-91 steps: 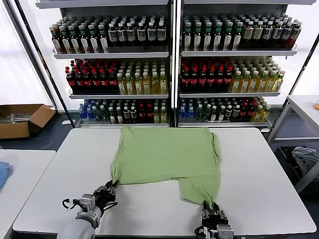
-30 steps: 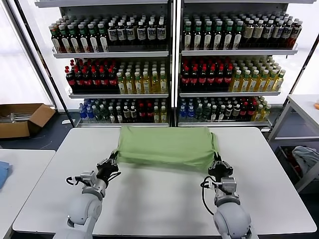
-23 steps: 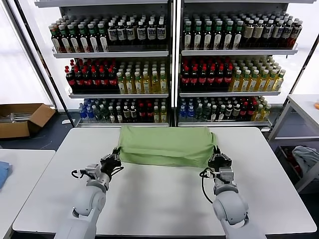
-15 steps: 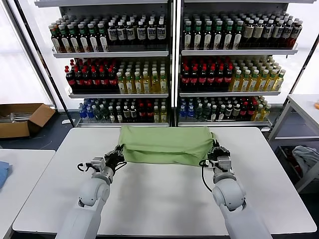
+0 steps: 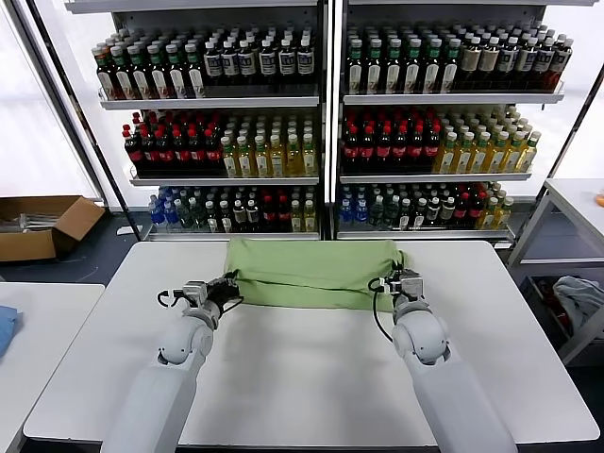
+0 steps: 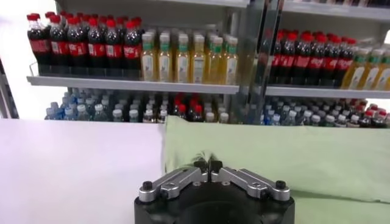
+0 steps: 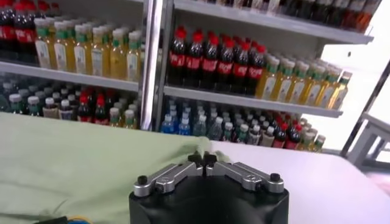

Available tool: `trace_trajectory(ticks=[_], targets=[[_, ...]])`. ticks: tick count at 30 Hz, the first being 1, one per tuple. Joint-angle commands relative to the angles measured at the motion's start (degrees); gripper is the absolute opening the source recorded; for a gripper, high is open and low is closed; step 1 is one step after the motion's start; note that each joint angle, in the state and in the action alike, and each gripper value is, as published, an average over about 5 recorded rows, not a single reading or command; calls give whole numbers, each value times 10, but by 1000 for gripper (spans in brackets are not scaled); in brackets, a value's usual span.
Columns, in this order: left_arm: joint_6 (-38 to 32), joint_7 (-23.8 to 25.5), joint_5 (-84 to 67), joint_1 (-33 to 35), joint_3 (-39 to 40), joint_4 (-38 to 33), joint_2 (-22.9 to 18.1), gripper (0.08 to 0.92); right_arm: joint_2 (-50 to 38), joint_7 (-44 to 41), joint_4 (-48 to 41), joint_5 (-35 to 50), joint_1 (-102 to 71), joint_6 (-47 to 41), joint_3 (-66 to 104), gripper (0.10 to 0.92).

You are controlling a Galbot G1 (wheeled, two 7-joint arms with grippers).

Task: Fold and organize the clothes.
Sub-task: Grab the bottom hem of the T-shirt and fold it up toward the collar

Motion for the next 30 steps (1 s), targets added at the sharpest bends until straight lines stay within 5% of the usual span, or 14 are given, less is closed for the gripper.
trace_trajectory(ticks=[1, 11, 19, 30], targets=[[8, 2, -3, -23, 7, 33, 3, 84, 16, -9, -75, 14, 44, -19, -9, 106], [9, 6, -1, -33, 13, 45, 5, 181, 35, -8, -84, 19, 43, -20, 1, 145], [23, -1, 1, -19, 13, 5, 10, 411, 56, 50, -65, 110, 45, -15, 26, 371], [61, -23, 1, 22, -3, -76, 20, 731, 26, 85, 76, 137, -12, -20, 41, 691]])
